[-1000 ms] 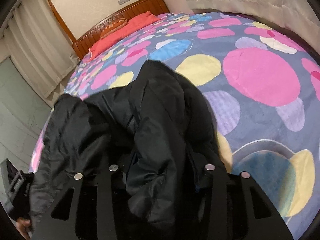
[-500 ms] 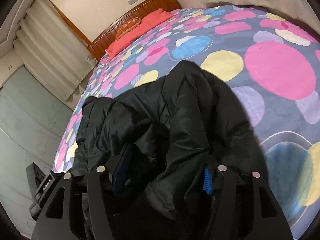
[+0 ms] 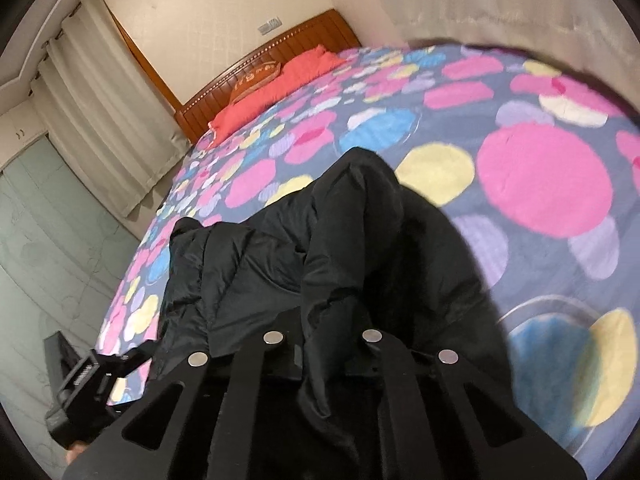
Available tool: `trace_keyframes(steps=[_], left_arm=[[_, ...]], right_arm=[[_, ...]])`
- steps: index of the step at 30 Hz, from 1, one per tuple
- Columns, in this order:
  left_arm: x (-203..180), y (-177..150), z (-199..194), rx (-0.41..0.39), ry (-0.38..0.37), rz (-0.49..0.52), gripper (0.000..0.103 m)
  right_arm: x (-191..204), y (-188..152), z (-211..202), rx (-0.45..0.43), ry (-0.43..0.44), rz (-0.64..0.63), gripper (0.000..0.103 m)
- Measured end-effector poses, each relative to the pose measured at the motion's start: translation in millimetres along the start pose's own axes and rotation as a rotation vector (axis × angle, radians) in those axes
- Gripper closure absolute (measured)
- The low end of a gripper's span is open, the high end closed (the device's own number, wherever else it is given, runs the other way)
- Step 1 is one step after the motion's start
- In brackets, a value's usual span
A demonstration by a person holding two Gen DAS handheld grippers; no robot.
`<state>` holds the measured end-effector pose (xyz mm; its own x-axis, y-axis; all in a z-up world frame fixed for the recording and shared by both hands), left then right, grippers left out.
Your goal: Fold large clothes
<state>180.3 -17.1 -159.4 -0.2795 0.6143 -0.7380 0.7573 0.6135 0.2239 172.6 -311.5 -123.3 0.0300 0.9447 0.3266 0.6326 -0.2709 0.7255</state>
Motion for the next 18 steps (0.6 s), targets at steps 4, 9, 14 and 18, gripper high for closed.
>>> trace_keyframes(steps=[4, 9, 14, 18], left_arm=[[2.3, -5.9, 9.7, 0.023, 0.004, 0.008, 0.021], [-7.8, -14.8, 24.0, -0.009, 0.047, 0.084, 0.015], [-14.6, -19.3, 45.9, -0.015, 0.138, 0.148, 0.015], [-13.4, -16.9, 56.7, -0.006, 0.148, 0.148, 0.014]], right_arm=[[-21.7, -5.7, 5.6, 0.020, -0.068, -0.014, 0.097], [-48.0, -19.5, 25.4, 0.080, -0.048, 0.048, 0.097], [-60.4, -31.4, 42.9, 0.082, -0.025, 0.081, 0.098], [-61.6, -34.5, 43.3, 0.073, -0.021, 0.096, 0.098]])
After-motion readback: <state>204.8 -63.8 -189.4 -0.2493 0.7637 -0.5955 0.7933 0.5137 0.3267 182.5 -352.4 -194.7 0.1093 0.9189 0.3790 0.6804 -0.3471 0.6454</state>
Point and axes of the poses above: each gripper's, at about its wrist camera, not at the fingertips, and z roughly the way its jaws point, x to its left, y to its top, the point moved 4 cm from there along z, roughly the way its jaws point, and after that the axes turned 13 degrees about -z, right-handed, at the moved point
